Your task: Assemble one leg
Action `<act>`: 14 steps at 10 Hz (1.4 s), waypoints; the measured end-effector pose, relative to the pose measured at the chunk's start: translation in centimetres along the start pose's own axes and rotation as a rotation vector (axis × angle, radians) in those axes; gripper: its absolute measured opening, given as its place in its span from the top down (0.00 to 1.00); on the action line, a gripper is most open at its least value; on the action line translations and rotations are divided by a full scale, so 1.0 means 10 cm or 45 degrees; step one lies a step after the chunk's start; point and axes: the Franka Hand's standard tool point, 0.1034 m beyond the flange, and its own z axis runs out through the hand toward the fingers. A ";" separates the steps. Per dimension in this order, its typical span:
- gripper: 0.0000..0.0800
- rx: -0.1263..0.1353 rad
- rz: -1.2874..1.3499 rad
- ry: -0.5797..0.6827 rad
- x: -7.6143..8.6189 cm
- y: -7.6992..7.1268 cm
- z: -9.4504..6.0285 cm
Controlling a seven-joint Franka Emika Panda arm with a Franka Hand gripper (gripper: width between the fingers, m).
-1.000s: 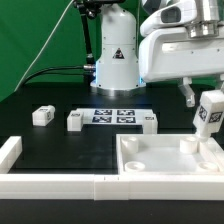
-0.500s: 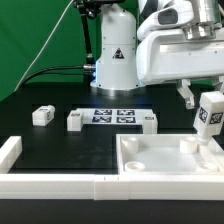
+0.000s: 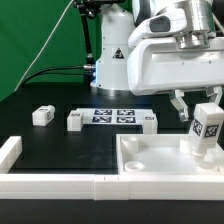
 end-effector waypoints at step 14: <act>0.64 -0.005 0.017 0.110 -0.14 -0.14 0.16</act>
Offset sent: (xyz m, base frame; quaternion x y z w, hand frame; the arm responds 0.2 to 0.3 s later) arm -0.0050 0.0118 -0.0044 -0.0066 0.0957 0.0199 0.9952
